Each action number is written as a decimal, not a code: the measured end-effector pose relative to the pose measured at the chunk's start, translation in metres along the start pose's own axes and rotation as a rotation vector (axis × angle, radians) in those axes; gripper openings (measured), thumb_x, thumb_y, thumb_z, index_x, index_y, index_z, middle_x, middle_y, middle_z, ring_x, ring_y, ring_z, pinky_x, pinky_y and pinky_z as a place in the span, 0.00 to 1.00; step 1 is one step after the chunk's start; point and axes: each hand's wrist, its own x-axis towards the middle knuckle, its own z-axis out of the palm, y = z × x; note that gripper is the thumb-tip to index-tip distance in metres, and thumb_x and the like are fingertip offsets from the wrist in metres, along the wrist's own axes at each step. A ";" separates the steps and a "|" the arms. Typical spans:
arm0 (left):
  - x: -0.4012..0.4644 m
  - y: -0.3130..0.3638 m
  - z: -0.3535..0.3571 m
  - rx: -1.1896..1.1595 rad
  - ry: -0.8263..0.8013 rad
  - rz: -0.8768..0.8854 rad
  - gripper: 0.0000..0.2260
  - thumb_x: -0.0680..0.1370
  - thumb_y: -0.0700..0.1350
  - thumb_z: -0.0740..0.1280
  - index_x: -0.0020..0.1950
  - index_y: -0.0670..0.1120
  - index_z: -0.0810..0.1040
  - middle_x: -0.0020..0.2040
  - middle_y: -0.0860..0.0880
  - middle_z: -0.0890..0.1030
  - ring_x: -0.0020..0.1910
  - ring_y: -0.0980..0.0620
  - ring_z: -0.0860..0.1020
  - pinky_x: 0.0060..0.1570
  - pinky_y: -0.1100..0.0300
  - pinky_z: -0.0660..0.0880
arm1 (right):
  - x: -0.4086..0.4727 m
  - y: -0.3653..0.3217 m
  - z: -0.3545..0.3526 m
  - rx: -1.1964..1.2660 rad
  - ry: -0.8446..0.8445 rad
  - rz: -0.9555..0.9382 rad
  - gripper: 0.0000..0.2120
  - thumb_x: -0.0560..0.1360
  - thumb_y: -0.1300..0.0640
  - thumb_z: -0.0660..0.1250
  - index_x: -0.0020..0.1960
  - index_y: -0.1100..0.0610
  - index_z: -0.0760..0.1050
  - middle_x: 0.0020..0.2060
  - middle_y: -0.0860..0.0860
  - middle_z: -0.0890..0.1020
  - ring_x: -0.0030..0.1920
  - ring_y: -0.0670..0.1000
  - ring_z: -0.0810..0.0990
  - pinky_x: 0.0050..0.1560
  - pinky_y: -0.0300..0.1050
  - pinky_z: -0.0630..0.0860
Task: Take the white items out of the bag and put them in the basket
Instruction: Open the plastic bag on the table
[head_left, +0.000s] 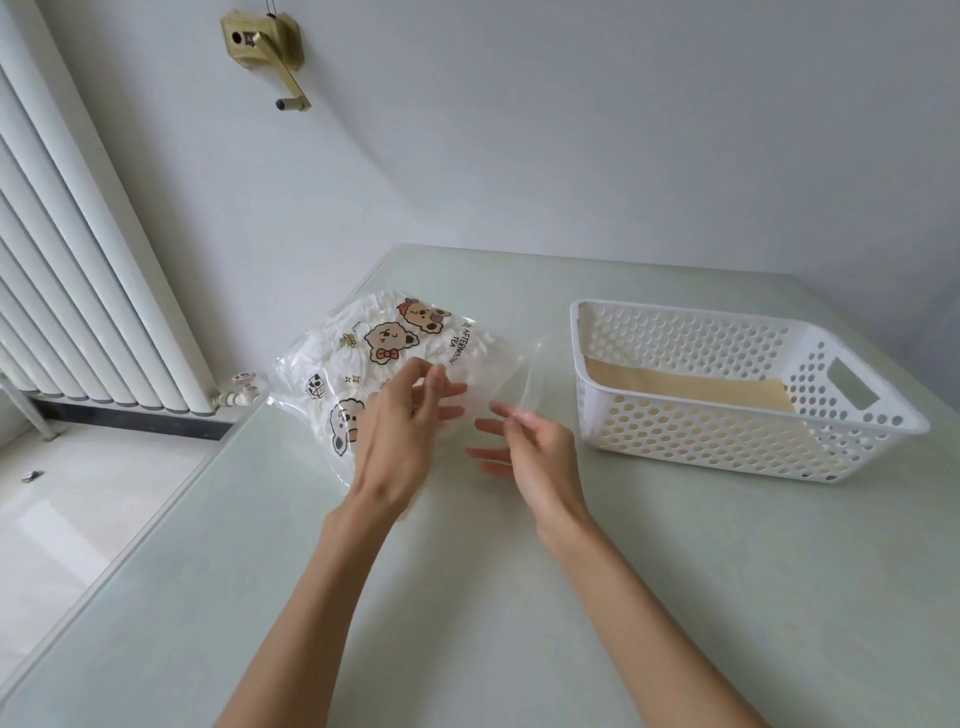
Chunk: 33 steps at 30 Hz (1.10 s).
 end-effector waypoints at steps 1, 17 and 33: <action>0.002 -0.001 -0.003 -0.017 0.041 -0.012 0.13 0.83 0.51 0.57 0.44 0.45 0.72 0.46 0.52 0.85 0.42 0.55 0.84 0.49 0.46 0.79 | -0.002 0.001 -0.001 -0.050 -0.019 -0.025 0.14 0.82 0.63 0.53 0.60 0.52 0.73 0.47 0.50 0.83 0.35 0.51 0.84 0.36 0.40 0.79; -0.004 0.008 0.009 0.132 0.133 0.097 0.18 0.84 0.53 0.51 0.39 0.46 0.68 0.32 0.51 0.78 0.31 0.46 0.76 0.40 0.45 0.74 | 0.002 -0.020 -0.015 0.240 -0.050 -0.036 0.15 0.74 0.69 0.61 0.54 0.54 0.77 0.50 0.49 0.82 0.44 0.49 0.82 0.41 0.39 0.77; -0.002 0.014 0.003 0.187 0.014 0.182 0.26 0.75 0.57 0.69 0.28 0.49 0.58 0.23 0.54 0.61 0.26 0.47 0.67 0.34 0.49 0.74 | -0.016 -0.020 -0.006 0.357 0.054 0.078 0.11 0.72 0.49 0.72 0.45 0.57 0.80 0.37 0.44 0.84 0.41 0.46 0.83 0.40 0.38 0.79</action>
